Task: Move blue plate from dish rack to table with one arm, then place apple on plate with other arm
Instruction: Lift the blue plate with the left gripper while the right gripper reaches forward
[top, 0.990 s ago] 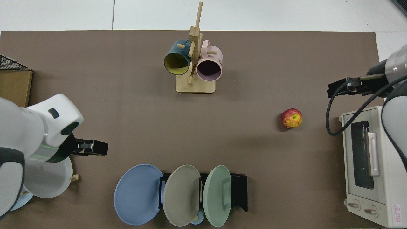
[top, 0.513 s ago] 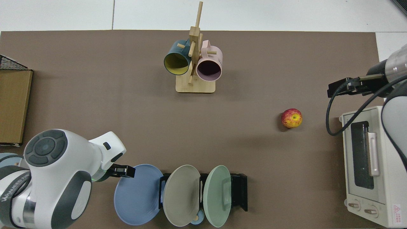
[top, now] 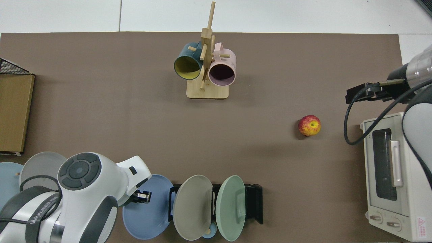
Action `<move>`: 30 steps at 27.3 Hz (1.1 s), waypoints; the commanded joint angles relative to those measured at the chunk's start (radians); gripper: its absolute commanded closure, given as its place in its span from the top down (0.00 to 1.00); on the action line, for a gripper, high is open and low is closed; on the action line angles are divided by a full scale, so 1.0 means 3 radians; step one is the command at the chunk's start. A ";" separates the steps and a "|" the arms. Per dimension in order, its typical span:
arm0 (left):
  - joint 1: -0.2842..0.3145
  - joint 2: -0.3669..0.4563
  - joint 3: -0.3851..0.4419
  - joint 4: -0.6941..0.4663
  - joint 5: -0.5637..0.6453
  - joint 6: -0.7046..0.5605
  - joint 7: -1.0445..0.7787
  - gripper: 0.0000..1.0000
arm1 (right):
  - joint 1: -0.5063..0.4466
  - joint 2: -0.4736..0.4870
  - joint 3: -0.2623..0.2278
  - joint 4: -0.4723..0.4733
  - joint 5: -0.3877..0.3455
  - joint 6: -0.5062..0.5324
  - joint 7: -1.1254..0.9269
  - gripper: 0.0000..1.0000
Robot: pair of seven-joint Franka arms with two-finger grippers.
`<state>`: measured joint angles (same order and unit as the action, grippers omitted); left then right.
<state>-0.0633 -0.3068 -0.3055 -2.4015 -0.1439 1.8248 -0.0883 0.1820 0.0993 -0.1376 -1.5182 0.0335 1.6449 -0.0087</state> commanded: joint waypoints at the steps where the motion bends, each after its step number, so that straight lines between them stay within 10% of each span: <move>1: -0.0029 -0.0087 0.0006 -0.0013 -0.0042 -0.0064 -0.0007 0.00 | 0.0048 -0.0137 0.0029 -0.0267 0.0047 0.0223 0.0024 1.00; 22: 0.0083 0.0475 0.0537 0.1178 -0.0061 -0.0356 0.0064 0.00 | 0.0201 0.0119 0.0029 -0.1443 -0.0020 0.1685 0.0049 1.00; 30: 0.0063 0.0736 0.0604 0.1163 -0.0681 0.0452 0.0678 0.00 | 0.0181 0.0359 0.0029 -0.1586 -0.0015 0.1961 0.0034 1.00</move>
<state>-0.0346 -0.1561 -0.1162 -2.0791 -0.2916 1.8872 0.0363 0.2420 0.1866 -0.1298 -1.9646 0.0327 2.1797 -0.0087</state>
